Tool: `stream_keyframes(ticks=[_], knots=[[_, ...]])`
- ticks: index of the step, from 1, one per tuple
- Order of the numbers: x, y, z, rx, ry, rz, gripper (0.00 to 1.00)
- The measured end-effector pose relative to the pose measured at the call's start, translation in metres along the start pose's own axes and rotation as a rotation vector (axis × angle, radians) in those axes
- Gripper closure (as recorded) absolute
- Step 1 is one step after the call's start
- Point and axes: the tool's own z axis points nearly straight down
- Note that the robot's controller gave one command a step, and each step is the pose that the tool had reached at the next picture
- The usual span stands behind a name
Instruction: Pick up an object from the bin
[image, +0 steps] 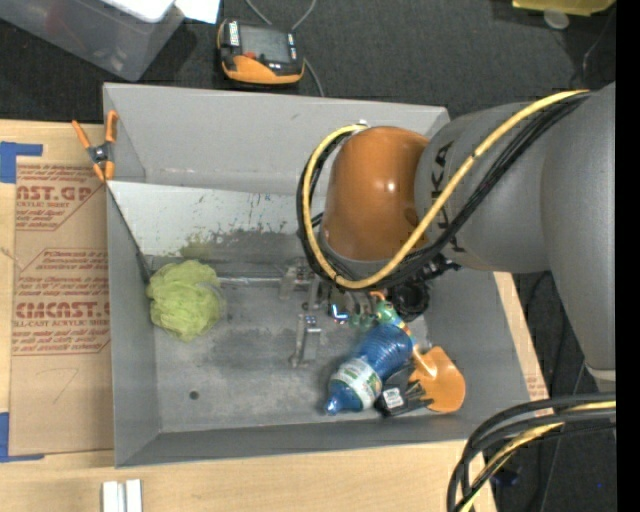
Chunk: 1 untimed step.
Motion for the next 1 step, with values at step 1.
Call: stream_keyframes(ticks=[1], knots=[[0.0, 0.0, 0.0, 0.0, 0.0, 0.0, 0.0]])
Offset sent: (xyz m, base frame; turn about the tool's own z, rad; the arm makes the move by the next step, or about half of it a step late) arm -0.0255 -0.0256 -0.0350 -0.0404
